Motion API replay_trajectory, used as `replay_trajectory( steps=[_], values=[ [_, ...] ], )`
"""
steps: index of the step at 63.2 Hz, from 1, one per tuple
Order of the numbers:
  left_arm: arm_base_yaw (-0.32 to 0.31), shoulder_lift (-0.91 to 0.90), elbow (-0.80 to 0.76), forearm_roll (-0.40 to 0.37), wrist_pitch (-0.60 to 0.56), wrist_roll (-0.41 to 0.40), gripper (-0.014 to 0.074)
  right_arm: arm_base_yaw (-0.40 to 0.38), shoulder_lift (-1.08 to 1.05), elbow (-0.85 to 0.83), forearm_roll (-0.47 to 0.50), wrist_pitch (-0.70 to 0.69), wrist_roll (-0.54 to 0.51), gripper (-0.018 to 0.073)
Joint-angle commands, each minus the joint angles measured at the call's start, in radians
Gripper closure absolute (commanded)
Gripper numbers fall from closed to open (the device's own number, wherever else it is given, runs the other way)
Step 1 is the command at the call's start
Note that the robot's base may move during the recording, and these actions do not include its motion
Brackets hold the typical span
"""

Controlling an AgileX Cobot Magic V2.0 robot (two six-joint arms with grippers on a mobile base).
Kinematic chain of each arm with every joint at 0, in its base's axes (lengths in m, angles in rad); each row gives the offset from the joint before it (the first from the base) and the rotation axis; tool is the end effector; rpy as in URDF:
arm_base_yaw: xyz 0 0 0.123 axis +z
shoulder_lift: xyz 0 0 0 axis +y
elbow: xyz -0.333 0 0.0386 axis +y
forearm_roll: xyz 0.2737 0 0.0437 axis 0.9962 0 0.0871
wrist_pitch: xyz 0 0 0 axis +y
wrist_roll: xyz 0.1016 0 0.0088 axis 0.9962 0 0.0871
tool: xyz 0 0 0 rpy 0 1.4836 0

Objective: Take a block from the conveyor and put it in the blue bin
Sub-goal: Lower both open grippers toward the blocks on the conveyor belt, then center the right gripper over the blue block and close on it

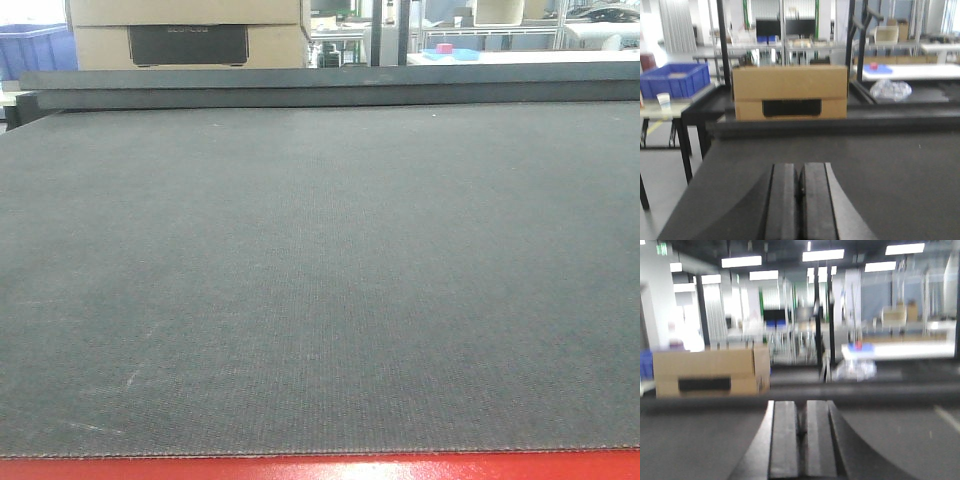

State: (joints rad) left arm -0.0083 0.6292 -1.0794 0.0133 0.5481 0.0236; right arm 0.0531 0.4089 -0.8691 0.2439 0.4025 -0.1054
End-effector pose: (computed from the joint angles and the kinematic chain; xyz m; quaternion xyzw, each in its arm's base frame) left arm 0.0829 0.0000 0.5075 0.0129 0.7107 0.0118 0.7032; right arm 0.0354 0.0116 0.4672 -0.0144 0.6501 0.0962 0.7536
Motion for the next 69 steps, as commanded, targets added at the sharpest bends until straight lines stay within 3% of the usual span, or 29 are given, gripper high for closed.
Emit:
replay_trajectory(
  steps=[1, 12, 17, 32, 62, 69],
  values=[
    [0.002, 0.082, -0.071, -0.013, 0.073, -0.002, 0.0708, -0.002, 0.115, -0.093, -0.031, 0.165, 0.002, 0.0728],
    [0.002, 0.265, -0.193, -0.013, 0.234, -0.002, 0.0708, -0.002, 0.316, -0.261, -0.048, 0.388, 0.002, 0.0728],
    [0.002, 0.345, -0.234, -0.048, 0.317, -0.002, 0.0708, -0.002, 0.407, -0.321, -0.062, 0.489, 0.0, 0.0728],
    [0.002, 0.538, -0.246, -0.162, 0.381, -0.002, 0.0708, -0.002, 0.643, -0.376, -0.078, 0.717, 0.0, 0.0728],
    [0.002, 0.715, -0.246, -0.236, 0.501, -0.002, 0.0708, -0.002, 1.032, -0.376, -0.031, 0.787, 0.028, 0.0728],
    [0.002, 0.717, -0.236, -0.236, 0.501, -0.002, 0.0708, -0.002, 1.094, -0.376, -0.104, 0.785, 0.116, 0.0718]
  ],
)
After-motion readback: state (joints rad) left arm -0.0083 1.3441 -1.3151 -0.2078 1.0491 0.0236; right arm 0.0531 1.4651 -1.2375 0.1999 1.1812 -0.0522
